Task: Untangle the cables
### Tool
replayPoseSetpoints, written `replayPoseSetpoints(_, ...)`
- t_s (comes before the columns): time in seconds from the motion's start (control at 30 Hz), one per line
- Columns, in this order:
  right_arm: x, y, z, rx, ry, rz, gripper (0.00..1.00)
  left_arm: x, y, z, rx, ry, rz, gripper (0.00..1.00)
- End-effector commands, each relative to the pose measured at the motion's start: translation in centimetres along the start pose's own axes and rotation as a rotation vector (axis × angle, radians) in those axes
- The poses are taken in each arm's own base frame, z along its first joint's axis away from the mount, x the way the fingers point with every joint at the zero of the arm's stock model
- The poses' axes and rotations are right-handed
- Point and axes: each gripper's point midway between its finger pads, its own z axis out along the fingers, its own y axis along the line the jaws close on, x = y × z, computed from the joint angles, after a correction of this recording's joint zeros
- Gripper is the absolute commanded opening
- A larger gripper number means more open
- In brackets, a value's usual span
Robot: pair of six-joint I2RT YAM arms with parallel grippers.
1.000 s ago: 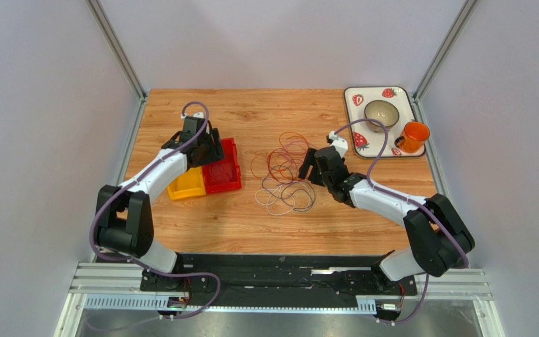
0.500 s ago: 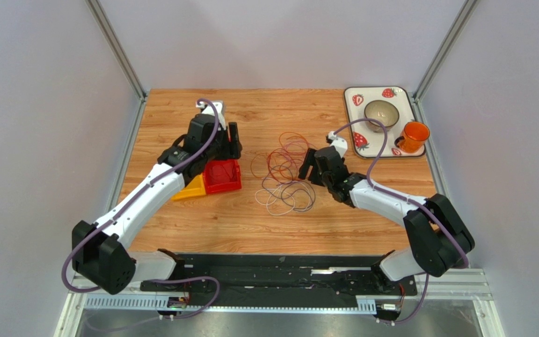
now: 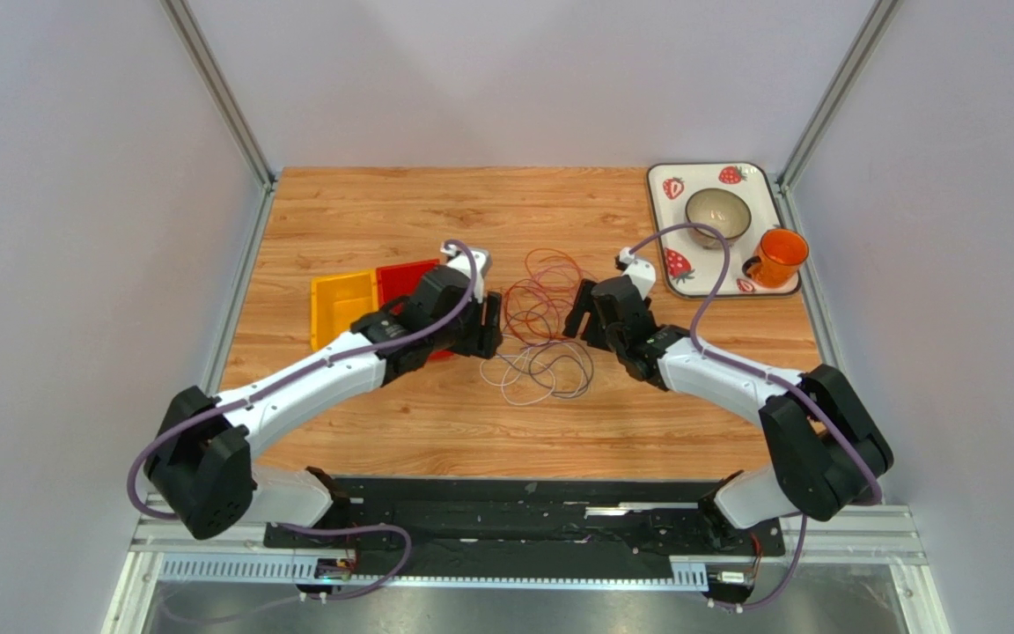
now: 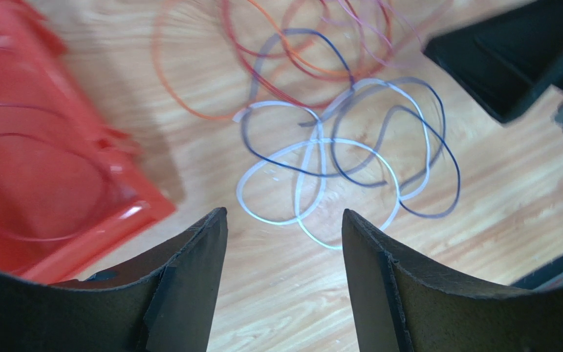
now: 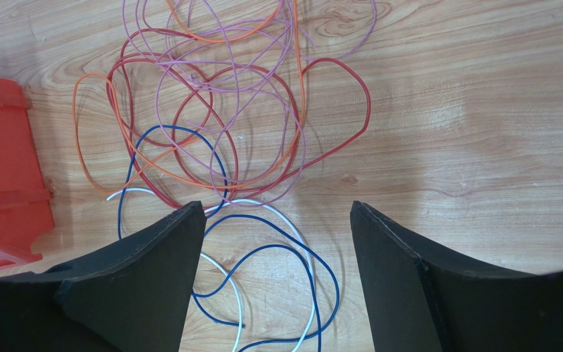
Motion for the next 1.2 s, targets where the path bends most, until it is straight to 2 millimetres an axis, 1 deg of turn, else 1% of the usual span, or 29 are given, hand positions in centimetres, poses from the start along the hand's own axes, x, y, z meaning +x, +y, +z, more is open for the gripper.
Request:
replayPoseSetpoints(0.0,-1.8,0.6,-0.5,-0.02,-0.064,0.033,0.77,1.3,-2.8,1.0,0.029,0.011,0.052,0.66)
replayPoseSetpoints(0.03,-1.8,0.7,-0.5,-0.023,-0.061,0.031,0.76,2.3,-3.4,1.4,0.031,0.033,0.067,0.66)
replayPoseSetpoints(0.1,-1.6,0.7,-0.6,-0.03,-0.057,0.022,0.77,3.4,-3.4,2.0,0.019,0.052,0.075,0.65)
replayPoseSetpoints(0.2,-1.5,0.8,-0.8,-0.041,-0.052,0.019,0.76,4.7,-3.8,2.5,0.026,0.068,0.071,0.63)
replayPoseSetpoints(0.23,-1.9,1.1,-0.7,-0.056,-0.069,0.027,0.77,5.2,-3.9,2.7,0.029,0.077,0.073,0.63)
replayPoseSetpoints(0.3,-1.8,1.2,-0.7,-0.061,-0.066,0.02,0.76,6.0,-3.9,3.2,0.022,0.094,0.083,0.62)
replayPoseSetpoints(0.37,-1.8,1.5,-0.6,-0.069,-0.059,0.016,0.77,6.4,-4.3,3.6,0.023,0.102,0.107,0.61)
replayPoseSetpoints(0.43,-1.7,1.5,-0.5,-0.067,-0.052,0.011,0.77,7.4,-4.2,4.3,0.008,0.126,0.125,0.6)
replayPoseSetpoints(0.5,-1.7,1.6,-0.5,-0.069,-0.05,0.009,0.77,7.7,-4.1,4.9,-0.003,0.13,0.131,0.6)
replayPoseSetpoints(0.53,-1.8,1.6,-0.5,-0.068,-0.05,0.01,0.77,8.3,-4.0,5.3,-0.009,0.148,0.137,0.6)
replayPoseSetpoints(0.6,-1.7,1.6,-0.5,-0.069,-0.052,0.008,0.77,9.0,-3.9,6.1,-0.012,0.165,0.146,0.59)
replayPoseSetpoints(0.67,-1.7,1.6,-0.5,-0.07,-0.051,0.009,0.77,9.1,-3.9,6.5,-0.025,0.176,0.159,0.58)
replayPoseSetpoints(0.7,-1.8,1.6,-0.5,-0.072,-0.051,0.008,0.76,9.7,-3.7,7.0,-0.037,0.193,0.166,0.57)
replayPoseSetpoints(0.9,-1.7,1.7,-0.3,-0.071,-0.044,0.006,0.77,9.5,-3.4,7.6,-0.082,0.198,0.205,0.56)
replayPoseSetpoints(1.0,-1.7,1.8,-0.2,-0.069,-0.042,0.004,0.76,9.3,-3.4,7.6,-0.097,0.202,0.229,0.56)
replayPoseSetpoints(1.1,-1.6,1.8,-0.2,-0.069,-0.038,0.0,0.76,8.4,-3.5,7.0,-0.128,0.195,0.262,0.55)
replayPoseSetpoints(1.17,-1.7,1.8,-0.1,-0.068,-0.039,0.001,0.76,7.9,-3.2,6.7,-0.158,0.186,0.278,0.56)
